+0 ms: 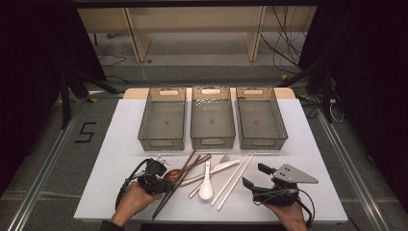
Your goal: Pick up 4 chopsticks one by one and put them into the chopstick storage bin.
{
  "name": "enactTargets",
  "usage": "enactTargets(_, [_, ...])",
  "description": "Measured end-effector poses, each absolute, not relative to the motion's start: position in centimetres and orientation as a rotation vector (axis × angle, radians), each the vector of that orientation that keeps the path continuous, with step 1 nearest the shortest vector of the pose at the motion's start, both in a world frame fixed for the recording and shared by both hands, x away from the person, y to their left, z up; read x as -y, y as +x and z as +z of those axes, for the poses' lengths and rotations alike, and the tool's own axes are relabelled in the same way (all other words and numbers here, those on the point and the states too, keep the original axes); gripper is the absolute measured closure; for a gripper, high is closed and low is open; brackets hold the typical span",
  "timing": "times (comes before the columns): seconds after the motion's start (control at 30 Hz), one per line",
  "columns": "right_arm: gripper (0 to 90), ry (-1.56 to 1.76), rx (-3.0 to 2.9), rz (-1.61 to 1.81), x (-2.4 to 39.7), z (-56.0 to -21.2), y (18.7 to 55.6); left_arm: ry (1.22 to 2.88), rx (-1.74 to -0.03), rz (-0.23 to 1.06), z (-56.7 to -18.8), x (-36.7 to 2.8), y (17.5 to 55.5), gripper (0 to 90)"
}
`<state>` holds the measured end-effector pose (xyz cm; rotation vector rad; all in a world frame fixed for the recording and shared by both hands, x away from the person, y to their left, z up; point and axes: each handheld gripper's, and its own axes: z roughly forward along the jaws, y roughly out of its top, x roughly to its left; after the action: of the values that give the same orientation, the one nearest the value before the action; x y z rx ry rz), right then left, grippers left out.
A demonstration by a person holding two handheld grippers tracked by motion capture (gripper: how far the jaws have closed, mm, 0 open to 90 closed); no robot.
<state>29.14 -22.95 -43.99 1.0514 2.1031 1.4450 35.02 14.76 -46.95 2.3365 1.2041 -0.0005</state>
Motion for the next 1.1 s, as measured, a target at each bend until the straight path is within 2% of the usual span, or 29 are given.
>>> enactTargets(0.2, [25.5,1.054,-2.101,1.450,23.0,-44.0,29.1,2.334,-1.207,0.023,-47.0,-14.7,35.0,84.1])
enactTargets(0.57, [25.5,1.051,-2.105,1.453,22.9,-44.0,29.1,2.346,-1.173,0.087,-46.4,-14.8,34.7,84.5])
enactTargets(1.1, [25.6,1.057,-2.101,1.455,23.0,-44.0,29.1,2.252,-1.096,0.139,-43.7,-15.3,34.2,84.6])
